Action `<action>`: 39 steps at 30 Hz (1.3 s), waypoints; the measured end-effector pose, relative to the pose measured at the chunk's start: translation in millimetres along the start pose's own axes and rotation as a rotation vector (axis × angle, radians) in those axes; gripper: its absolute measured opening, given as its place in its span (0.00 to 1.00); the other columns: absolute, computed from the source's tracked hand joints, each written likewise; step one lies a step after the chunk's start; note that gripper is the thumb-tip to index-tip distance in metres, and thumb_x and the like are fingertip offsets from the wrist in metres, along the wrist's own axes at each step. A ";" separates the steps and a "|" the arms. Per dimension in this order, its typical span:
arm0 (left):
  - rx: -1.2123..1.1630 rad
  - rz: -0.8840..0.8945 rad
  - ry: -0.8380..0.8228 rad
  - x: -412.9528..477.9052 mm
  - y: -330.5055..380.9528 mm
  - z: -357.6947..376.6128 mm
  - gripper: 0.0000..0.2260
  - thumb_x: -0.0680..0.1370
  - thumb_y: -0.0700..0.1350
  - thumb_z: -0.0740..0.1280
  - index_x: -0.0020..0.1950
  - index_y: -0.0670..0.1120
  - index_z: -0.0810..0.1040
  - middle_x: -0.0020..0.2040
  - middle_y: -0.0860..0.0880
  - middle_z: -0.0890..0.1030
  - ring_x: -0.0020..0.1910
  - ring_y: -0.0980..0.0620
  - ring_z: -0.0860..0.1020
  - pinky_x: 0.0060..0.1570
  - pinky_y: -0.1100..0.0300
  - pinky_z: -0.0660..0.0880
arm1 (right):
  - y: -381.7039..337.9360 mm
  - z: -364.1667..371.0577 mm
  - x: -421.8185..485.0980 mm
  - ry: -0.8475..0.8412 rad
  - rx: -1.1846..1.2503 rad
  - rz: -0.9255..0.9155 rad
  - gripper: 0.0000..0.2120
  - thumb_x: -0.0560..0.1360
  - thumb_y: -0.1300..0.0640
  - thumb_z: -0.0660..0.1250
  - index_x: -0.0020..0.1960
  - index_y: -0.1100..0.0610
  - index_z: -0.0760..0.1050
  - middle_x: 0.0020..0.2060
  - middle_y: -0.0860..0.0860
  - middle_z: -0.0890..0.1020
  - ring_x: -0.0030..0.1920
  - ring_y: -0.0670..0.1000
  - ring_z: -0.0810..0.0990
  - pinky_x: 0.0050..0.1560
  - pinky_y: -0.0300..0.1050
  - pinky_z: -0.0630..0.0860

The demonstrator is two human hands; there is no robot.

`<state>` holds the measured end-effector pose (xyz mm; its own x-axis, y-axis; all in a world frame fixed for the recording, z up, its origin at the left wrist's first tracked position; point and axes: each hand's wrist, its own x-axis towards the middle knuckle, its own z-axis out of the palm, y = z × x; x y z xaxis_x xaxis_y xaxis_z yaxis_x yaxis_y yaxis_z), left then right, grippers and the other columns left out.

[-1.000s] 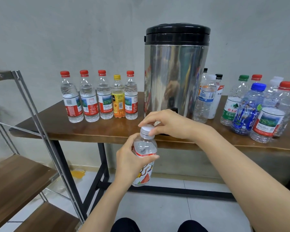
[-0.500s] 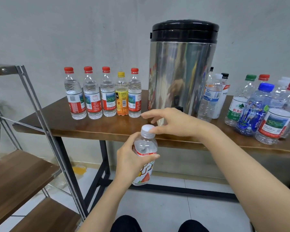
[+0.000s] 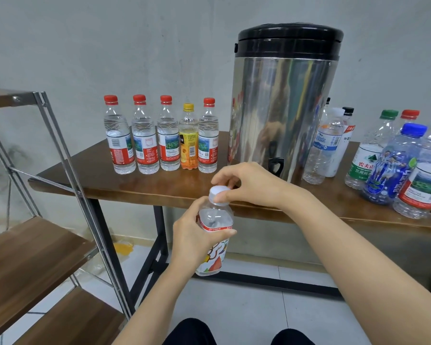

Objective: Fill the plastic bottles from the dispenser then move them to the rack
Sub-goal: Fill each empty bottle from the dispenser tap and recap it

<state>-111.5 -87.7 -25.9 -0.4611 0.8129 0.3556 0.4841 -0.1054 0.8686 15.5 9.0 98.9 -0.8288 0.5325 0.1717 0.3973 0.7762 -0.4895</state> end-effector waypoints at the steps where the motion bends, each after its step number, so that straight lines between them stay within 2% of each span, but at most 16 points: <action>1: 0.008 0.004 -0.003 1.0 0.7 -1.7 0.30 0.61 0.54 0.82 0.54 0.69 0.69 0.50 0.68 0.77 0.51 0.61 0.79 0.49 0.67 0.77 | -1.3 -0.2 2.3 -0.001 -0.002 -0.005 0.15 0.72 0.50 0.74 0.57 0.53 0.82 0.48 0.45 0.83 0.46 0.40 0.78 0.49 0.37 0.73; 4: 0.012 -0.002 -0.016 3.8 1.2 -7.9 0.29 0.61 0.56 0.82 0.54 0.70 0.70 0.49 0.70 0.77 0.50 0.63 0.79 0.46 0.70 0.75 | -4.0 -4.9 7.6 -0.045 0.019 -0.036 0.14 0.72 0.56 0.75 0.57 0.54 0.83 0.51 0.45 0.84 0.50 0.41 0.80 0.53 0.36 0.76; 7: -0.004 -0.017 -0.055 6.8 -3.2 -14.4 0.34 0.59 0.59 0.82 0.63 0.63 0.73 0.53 0.63 0.81 0.52 0.59 0.81 0.51 0.60 0.80 | -5.1 -15.4 8.8 -0.125 0.025 -0.071 0.17 0.72 0.60 0.75 0.60 0.52 0.81 0.57 0.45 0.83 0.57 0.42 0.78 0.59 0.36 0.74; 10: -0.054 -0.023 -0.111 8.3 -1.6 -20.3 0.38 0.55 0.63 0.79 0.64 0.61 0.74 0.54 0.61 0.83 0.52 0.58 0.82 0.52 0.55 0.81 | -5.8 -24.6 8.4 -0.213 0.056 -0.105 0.17 0.73 0.64 0.73 0.60 0.51 0.80 0.57 0.43 0.82 0.60 0.42 0.78 0.62 0.39 0.75; 13: -0.079 -0.036 -0.183 9.0 2.6 -25.0 0.35 0.58 0.57 0.82 0.63 0.59 0.75 0.53 0.60 0.83 0.52 0.57 0.83 0.51 0.54 0.82 | -6.8 -30.5 8.4 -0.274 0.094 -0.134 0.19 0.73 0.68 0.71 0.61 0.54 0.80 0.56 0.43 0.82 0.59 0.41 0.79 0.60 0.35 0.76; 16: -0.100 -0.044 -0.234 9.1 7.7 -28.1 0.30 0.63 0.48 0.83 0.60 0.60 0.76 0.51 0.62 0.83 0.51 0.58 0.83 0.48 0.59 0.82 | -7.5 -35.3 8.0 -0.305 0.109 -0.149 0.19 0.74 0.70 0.70 0.62 0.56 0.79 0.57 0.45 0.82 0.60 0.41 0.78 0.60 0.33 0.75; 18: -0.110 -0.036 -0.244 9.0 10.8 -27.9 0.29 0.63 0.48 0.83 0.59 0.61 0.75 0.51 0.62 0.83 0.51 0.58 0.83 0.47 0.60 0.81 | -8.0 -37.1 8.1 -0.302 0.096 -0.136 0.18 0.74 0.67 0.71 0.61 0.54 0.79 0.55 0.43 0.82 0.58 0.39 0.79 0.58 0.31 0.74; 22: -0.110 -0.014 -0.219 8.1 13.1 -23.4 0.35 0.57 0.60 0.80 0.62 0.61 0.75 0.54 0.60 0.83 0.52 0.57 0.83 0.51 0.54 0.82 | -12.2 -35.6 7.6 -0.229 -0.046 -0.074 0.12 0.72 0.55 0.75 0.55 0.52 0.81 0.47 0.42 0.83 0.46 0.35 0.79 0.44 0.25 0.73; 24: -0.113 -0.005 -0.194 7.8 13.7 -21.3 0.36 0.55 0.62 0.79 0.61 0.61 0.75 0.53 0.60 0.83 0.51 0.57 0.83 0.51 0.53 0.82 | -14.6 -32.1 6.6 -0.186 -0.078 -0.027 0.13 0.72 0.49 0.75 0.53 0.54 0.81 0.42 0.46 0.83 0.40 0.38 0.79 0.39 0.28 0.74; 26: -0.106 -0.010 -0.172 7.5 14.8 -20.3 0.36 0.54 0.62 0.79 0.61 0.62 0.75 0.53 0.60 0.83 0.51 0.57 0.82 0.51 0.54 0.82 | -16.3 -27.2 5.8 -0.155 -0.106 0.029 0.17 0.71 0.42 0.73 0.50 0.54 0.80 0.38 0.49 0.83 0.36 0.43 0.81 0.37 0.35 0.77; 28: -0.098 -0.021 -0.161 8.1 15.1 -20.0 0.34 0.55 0.60 0.80 0.59 0.64 0.74 0.52 0.61 0.83 0.51 0.58 0.82 0.51 0.55 0.82 | -15.9 -22.9 5.1 -0.110 -0.227 0.051 0.20 0.71 0.35 0.68 0.52 0.51 0.78 0.40 0.47 0.82 0.39 0.45 0.80 0.39 0.40 0.77; 29: -0.098 -0.025 -0.156 8.9 14.5 -20.0 0.33 0.55 0.60 0.81 0.59 0.64 0.74 0.52 0.61 0.83 0.51 0.58 0.82 0.51 0.55 0.82 | -15.0 -21.9 4.6 -0.096 -0.253 0.041 0.21 0.71 0.34 0.67 0.55 0.49 0.78 0.45 0.44 0.82 0.43 0.44 0.79 0.42 0.40 0.76; 31: -0.099 -0.032 -0.143 10.9 13.1 -21.1 0.35 0.55 0.61 0.80 0.60 0.63 0.75 0.52 0.61 0.83 0.51 0.58 0.82 0.52 0.54 0.82 | -14.6 -22.7 3.3 -0.109 -0.167 -0.006 0.22 0.74 0.39 0.69 0.65 0.46 0.74 0.56 0.41 0.80 0.50 0.40 0.78 0.49 0.34 0.74; 34: -0.097 -0.022 -0.118 14.3 9.8 -21.9 0.38 0.54 0.65 0.78 0.63 0.60 0.75 0.54 0.59 0.83 0.53 0.56 0.82 0.53 0.52 0.81 | -11.6 -18.7 3.5 -0.074 -0.039 -0.034 0.24 0.74 0.50 0.73 0.69 0.47 0.73 0.54 0.42 0.82 0.50 0.36 0.79 0.49 0.27 0.71; 36: -0.113 -0.049 -0.082 16.6 6.3 -21.9 0.39 0.54 0.64 0.79 0.64 0.58 0.75 0.54 0.58 0.83 0.52 0.54 0.82 0.53 0.50 0.81 | -6.4 -7.3 7.8 0.050 0.024 -0.029 0.24 0.73 0.48 0.73 0.68 0.46 0.73 0.50 0.40 0.84 0.52 0.36 0.79 0.55 0.32 0.73; 39: -0.154 -0.099 0.007 24.0 -1.9 -25.0 0.35 0.58 0.57 0.82 0.63 0.56 0.76 0.52 0.56 0.84 0.50 0.53 0.83 0.52 0.48 0.82 | -0.6 16.6 19.6 0.238 0.164 -0.044 0.21 0.76 0.46 0.68 0.69 0.47 0.73 0.55 0.41 0.82 0.58 0.39 0.78 0.62 0.39 0.73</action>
<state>-142.1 -82.4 -10.4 -0.5062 0.8199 0.2673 0.3163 -0.1119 0.9420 -7.6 13.4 88.3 -0.7204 0.5790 0.3817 0.2781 0.7454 -0.6058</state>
